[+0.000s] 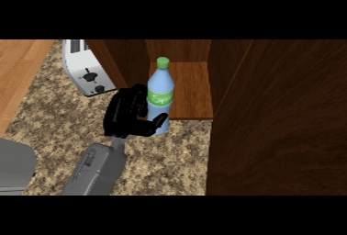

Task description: Pick up the bottled water, place it into the cabinet and close the cabinet

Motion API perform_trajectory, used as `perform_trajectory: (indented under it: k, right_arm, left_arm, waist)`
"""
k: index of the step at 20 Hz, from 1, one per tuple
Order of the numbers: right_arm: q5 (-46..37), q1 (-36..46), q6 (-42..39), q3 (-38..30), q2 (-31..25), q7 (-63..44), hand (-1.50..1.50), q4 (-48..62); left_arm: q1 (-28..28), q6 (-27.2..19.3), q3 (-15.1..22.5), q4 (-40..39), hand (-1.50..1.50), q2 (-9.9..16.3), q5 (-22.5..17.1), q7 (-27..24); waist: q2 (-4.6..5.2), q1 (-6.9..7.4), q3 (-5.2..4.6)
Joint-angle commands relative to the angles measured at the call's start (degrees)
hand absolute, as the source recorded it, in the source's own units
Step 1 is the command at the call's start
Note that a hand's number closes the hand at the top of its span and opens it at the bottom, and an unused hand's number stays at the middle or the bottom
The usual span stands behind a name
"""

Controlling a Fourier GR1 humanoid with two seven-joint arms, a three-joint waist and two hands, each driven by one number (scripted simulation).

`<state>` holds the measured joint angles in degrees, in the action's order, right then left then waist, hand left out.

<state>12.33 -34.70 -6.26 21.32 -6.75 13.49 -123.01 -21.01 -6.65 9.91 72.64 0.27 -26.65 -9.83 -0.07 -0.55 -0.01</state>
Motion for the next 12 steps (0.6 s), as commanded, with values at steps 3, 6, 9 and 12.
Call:
perform_trajectory:
  k: [3, 6, 9, 12]
  right_arm:
    - [2.30, -1.50, -1.78, -1.61, -1.35, 2.03, -1.50, 1.25]
    - [-0.34, 3.84, 1.65, 1.43, 1.20, -2.95, -1.50, -0.82]
    - [2.90, 4.91, 0.94, -2.21, 0.35, -3.54, -1.50, 1.69]
    - [1.49, 3.76, 0.35, -1.05, 0.34, -1.24, -1.50, 1.94]
  left_arm:
    - [-9.22, -7.93, 2.75, -6.64, 1.50, -0.26, 4.47, -2.75]
    - [-16.62, -12.62, 3.62, -10.12, 1.50, -0.26, 4.94, 0.03]
    - [-16.68, -14.93, 4.87, -11.66, 1.50, -0.24, 5.98, -2.14]
    - [-19.52, -17.23, 4.24, -11.54, 1.50, 0.17, 9.38, 2.15]
  waist:
    - [0.11, -0.64, 0.02]
    - [0.33, -1.08, -0.01]
    - [0.37, -0.96, 0.01]
    - [0.35, -1.38, 0.05]
